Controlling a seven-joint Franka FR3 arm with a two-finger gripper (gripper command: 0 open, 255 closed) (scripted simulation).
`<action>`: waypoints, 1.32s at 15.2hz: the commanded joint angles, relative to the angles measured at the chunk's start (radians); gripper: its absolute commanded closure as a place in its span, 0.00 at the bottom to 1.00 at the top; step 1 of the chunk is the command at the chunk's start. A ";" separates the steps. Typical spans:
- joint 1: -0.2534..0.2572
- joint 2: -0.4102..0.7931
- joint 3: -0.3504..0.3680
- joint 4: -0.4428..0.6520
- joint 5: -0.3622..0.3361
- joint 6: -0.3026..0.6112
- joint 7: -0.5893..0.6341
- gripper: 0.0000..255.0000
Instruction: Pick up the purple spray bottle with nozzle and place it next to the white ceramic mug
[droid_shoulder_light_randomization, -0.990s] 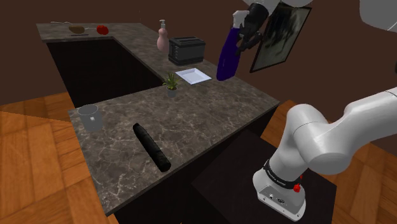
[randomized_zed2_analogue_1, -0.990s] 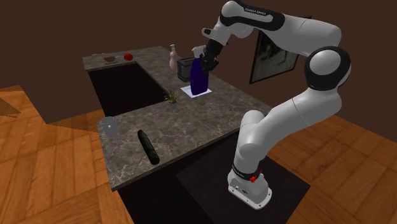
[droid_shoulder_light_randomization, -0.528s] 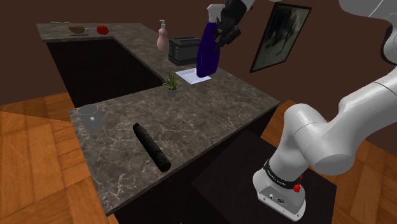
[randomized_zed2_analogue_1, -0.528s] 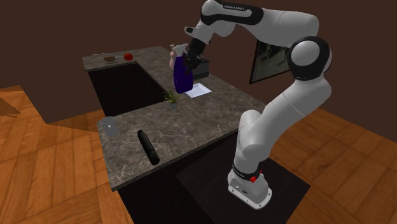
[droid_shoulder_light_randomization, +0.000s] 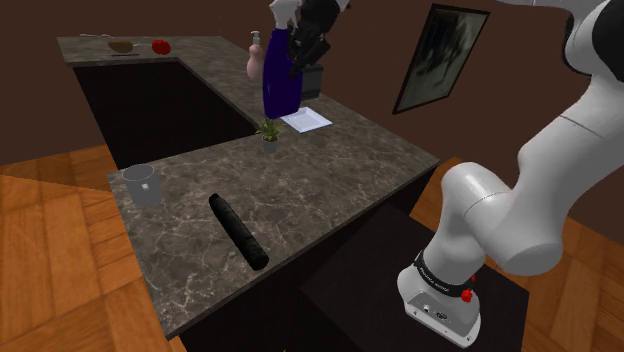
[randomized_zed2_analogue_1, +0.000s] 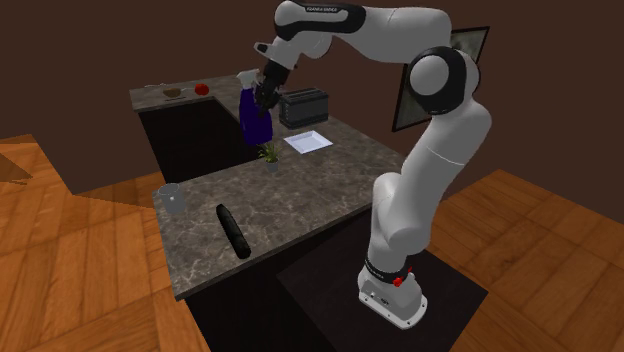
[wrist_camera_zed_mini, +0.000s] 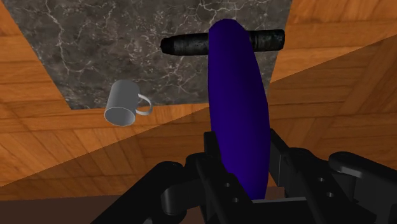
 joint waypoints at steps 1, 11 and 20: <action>0.031 0.068 -0.015 0.050 0.043 0.006 -0.001 1.00; 0.047 0.530 -0.084 0.433 0.375 -0.090 -0.050 1.00; -0.172 0.923 0.013 0.936 0.613 -0.227 0.050 1.00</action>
